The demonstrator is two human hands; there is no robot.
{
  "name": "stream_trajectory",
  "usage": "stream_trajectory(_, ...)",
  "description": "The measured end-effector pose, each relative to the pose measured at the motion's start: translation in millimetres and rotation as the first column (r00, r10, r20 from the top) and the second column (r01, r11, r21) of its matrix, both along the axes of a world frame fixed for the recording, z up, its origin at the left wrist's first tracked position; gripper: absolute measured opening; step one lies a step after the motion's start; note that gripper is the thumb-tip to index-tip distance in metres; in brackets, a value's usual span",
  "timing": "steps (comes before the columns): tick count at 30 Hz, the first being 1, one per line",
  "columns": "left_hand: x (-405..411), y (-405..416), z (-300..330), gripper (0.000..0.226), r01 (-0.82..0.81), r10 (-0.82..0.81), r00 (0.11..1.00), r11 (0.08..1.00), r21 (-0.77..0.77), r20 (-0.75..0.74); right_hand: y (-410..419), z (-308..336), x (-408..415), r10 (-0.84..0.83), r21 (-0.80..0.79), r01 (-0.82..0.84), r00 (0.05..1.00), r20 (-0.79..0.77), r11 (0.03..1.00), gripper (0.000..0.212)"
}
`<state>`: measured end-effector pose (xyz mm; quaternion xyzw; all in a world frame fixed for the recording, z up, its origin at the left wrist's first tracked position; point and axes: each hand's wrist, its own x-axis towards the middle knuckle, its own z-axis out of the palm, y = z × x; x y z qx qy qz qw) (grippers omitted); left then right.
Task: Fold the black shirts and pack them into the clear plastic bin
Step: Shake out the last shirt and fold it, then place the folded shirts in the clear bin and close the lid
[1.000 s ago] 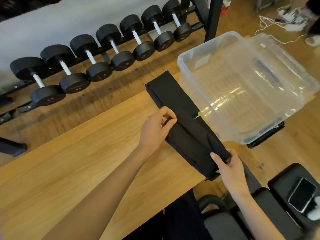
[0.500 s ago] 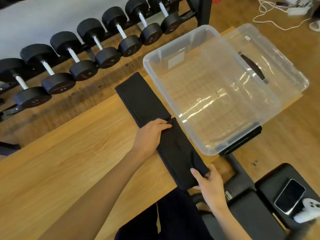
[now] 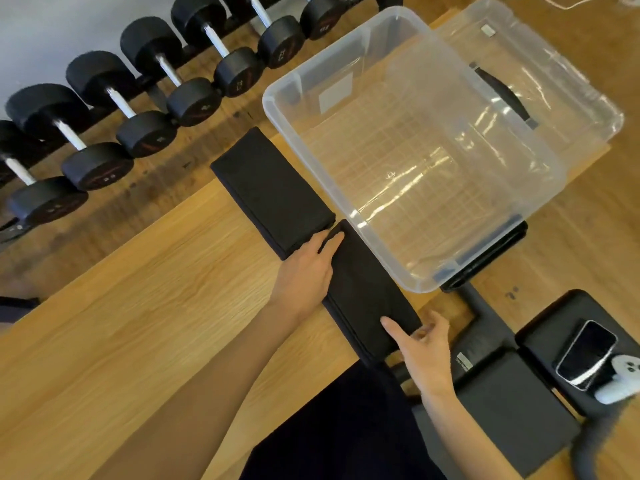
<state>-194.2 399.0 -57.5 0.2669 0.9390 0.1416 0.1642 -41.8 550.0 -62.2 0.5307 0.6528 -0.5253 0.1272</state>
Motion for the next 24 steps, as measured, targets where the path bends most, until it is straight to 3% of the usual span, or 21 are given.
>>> stream_trajectory(2,1.3,1.3,-0.6,0.051,-0.019,0.018,1.000,0.999,0.035,0.020,0.1,-0.3,-4.4,-0.108,-0.229,0.112,0.994,0.028,0.967,0.095)
stream_trajectory(3,1.9,1.8,-0.1,0.050,-0.027,0.026,0.999,0.998,0.049,0.025,0.1,0.5,-6.0,-0.174,-0.344,0.171,0.984,0.024,0.923,0.088)
stream_trajectory(5,3.5,2.5,1.1,0.050,-0.035,0.034,0.999,0.998,0.059,0.027,-1.0,5.4,-8.2,-0.274,-0.474,0.243,0.962,0.005,0.846,0.052)
stream_trajectory(7,5.9,3.1,0.8,0.053,-0.028,0.027,0.999,0.999,0.044,0.029,-2.5,3.7,-4.2,-0.299,-0.474,0.262,0.954,-0.002,0.840,0.036)
stream_trajectory(10,12.3,2.0,0.5,0.062,-0.052,0.048,0.997,0.997,0.060,0.064,-1.5,1.4,4.3,-0.310,-0.474,0.267,0.951,-0.013,0.839,0.031)
stream_trajectory(14,20.6,-3.3,1.7,0.069,-0.200,0.173,0.965,0.971,0.128,0.197,-2.3,4.7,16.2,-0.299,-0.458,0.251,0.954,-0.034,0.853,0.022)
stream_trajectory(18,16.4,-9.1,4.0,0.056,-0.375,0.317,0.827,0.926,0.037,0.464,-7.7,9.7,23.9,-0.304,-0.410,0.250,0.950,-0.071,0.877,0.018)
stream_trajectory(20,12.9,-14.2,5.2,0.043,-0.380,0.334,0.778,0.925,-0.025,0.532,-10.0,11.9,26.3,-0.305,-0.358,0.256,0.948,-0.087,0.898,0.020)
stream_trajectory(24,12.3,-29.3,10.7,0.032,-0.457,0.274,0.648,0.886,0.075,0.711,-13.1,25.1,28.8,-0.206,-0.198,0.170,0.962,-0.178,0.965,0.022)
